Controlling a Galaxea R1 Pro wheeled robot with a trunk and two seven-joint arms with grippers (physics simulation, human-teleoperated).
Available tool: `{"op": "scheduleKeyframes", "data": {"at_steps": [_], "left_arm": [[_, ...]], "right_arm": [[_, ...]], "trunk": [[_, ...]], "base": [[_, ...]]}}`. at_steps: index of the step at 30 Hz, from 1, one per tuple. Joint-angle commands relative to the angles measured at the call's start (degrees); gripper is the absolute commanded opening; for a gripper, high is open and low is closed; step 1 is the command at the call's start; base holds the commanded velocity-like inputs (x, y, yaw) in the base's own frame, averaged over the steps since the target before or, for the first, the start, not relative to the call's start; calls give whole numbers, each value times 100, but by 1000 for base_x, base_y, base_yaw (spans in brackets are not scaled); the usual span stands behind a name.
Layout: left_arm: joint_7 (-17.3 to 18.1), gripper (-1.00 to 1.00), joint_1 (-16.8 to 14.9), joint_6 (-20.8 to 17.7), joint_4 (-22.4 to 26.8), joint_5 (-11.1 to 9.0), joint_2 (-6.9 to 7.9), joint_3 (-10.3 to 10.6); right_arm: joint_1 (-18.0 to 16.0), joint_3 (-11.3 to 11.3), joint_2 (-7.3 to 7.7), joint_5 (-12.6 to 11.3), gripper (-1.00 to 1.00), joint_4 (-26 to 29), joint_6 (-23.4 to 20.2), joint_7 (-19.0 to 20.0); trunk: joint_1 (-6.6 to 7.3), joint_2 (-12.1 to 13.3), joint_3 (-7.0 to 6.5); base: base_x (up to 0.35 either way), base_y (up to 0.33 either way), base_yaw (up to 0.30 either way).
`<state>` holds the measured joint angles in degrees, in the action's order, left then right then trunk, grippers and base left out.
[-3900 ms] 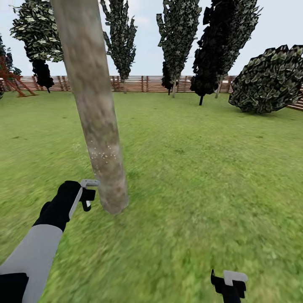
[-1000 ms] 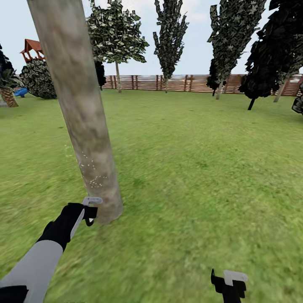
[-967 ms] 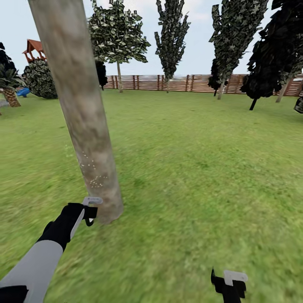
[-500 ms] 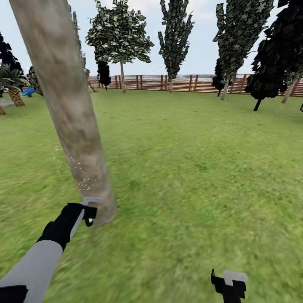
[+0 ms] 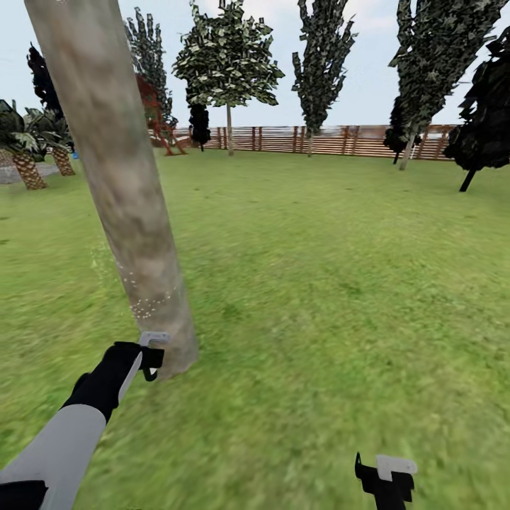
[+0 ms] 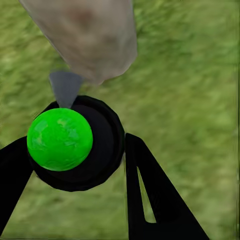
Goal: In the garden, pick up the pesticide atomizer on the floor and spray pesticide onto both trees until each tree trunk is fully covered.
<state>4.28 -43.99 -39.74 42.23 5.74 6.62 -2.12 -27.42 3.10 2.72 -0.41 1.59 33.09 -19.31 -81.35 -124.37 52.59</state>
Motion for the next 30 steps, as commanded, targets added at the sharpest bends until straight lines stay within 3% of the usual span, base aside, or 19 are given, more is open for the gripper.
{"op": "scheduleKeyframes", "data": {"at_steps": [1, 8, 11, 15, 18, 20, 23, 26, 30], "left_arm": [[47, -100, -5, -25, 6, 75, -13, -17], [47, -100, -5, -25, 5, 63, -17, -20], [47, -100, -6, -14, 38, -4, -34, -380], [69, -100, -122, -82, 98, 3, -57, -404], [72, -100, -352, -141, 120, -2, -191, -396], [73, -100, -586, -163, 120, 25, -465, -382], [73, -100, -823, -287, 87, 23, -516, -378], [73, -100, -1098, -785, 114, 23, -527, -377], [81, -100, -1240, -893, 110, 34, -446, -373]], "right_arm": [[-1, 33, 1, -3, 100, -1, 5, -29], [0, 33, 1, -3, 100, -1, 5, -29], [0, 33, 4, -8, 100, -1, -1, -29], [0, 33, 8, -6, 100, -1, -1, -29], [0, 33, 9, -8, 100, -1, 4, -29], [0, 33, 9, -8, 100, -1, 4, -29], [0, 33, 9, -7, 100, -1, 3, -29], [0, 33, 9, -7, 100, -1, 4, -29], [0, 33, 45, -10, 100, 2, -2, -29]], "trunk": [[0, -2, 5], [0, -2, 5], [0, -2, 5], [0, -2, 5], [0, -2, 5], [0, -2, 5], [0, -2, 5], [0, -2, 5], [0, -2, 5]], "base": [[113, -276, 277], [142, -213, 277], [16, -17, 277], [1, -1, 277], [0, 0, 272], [0, 0, 113], [0, 0, 12], [0, 0, 2], [0, 0, 0]]}}
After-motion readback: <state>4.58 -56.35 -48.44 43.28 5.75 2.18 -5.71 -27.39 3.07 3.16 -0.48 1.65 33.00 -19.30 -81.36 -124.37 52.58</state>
